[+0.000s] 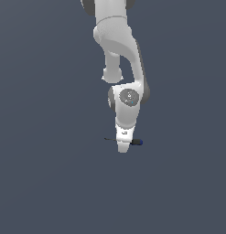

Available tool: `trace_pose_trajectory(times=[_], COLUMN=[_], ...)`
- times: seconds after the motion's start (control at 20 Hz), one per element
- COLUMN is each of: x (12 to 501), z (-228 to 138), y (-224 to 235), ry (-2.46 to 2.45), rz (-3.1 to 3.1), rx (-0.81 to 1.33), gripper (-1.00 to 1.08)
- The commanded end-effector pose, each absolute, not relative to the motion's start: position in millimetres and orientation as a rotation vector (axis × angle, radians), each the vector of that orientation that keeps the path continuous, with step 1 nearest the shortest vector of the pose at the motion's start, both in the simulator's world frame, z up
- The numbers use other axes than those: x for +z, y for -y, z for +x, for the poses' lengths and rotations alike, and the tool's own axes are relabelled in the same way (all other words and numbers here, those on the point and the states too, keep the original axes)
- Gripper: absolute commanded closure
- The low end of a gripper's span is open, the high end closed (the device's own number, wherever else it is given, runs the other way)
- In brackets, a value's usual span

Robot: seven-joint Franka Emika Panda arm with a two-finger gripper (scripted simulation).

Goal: Pick up the object and move it to a goal position.

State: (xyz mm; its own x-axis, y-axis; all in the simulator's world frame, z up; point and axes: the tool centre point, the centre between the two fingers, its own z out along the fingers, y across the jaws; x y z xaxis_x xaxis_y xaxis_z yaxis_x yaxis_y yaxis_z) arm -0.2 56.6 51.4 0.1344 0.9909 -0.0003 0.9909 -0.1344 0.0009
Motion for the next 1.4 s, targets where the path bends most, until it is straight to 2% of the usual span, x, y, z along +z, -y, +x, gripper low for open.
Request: trace_pose_trajectory(times=[0.0, 0.45, 0.5, 1.35], x=[39.5, 12.6, 12.6, 25.4], z=[-1.1, -0.5, -0.5, -1.1], y=[-56.9, -56.8, -56.8, -48.9], ry=[-2.069, -2.071, -2.071, -2.071], rz=[2.364, 2.362, 2.362, 2.362], rx=[-0.001, -0.001, -0.001, -0.001], gripper=[-0.92, -0.92, 1.08, 1.08])
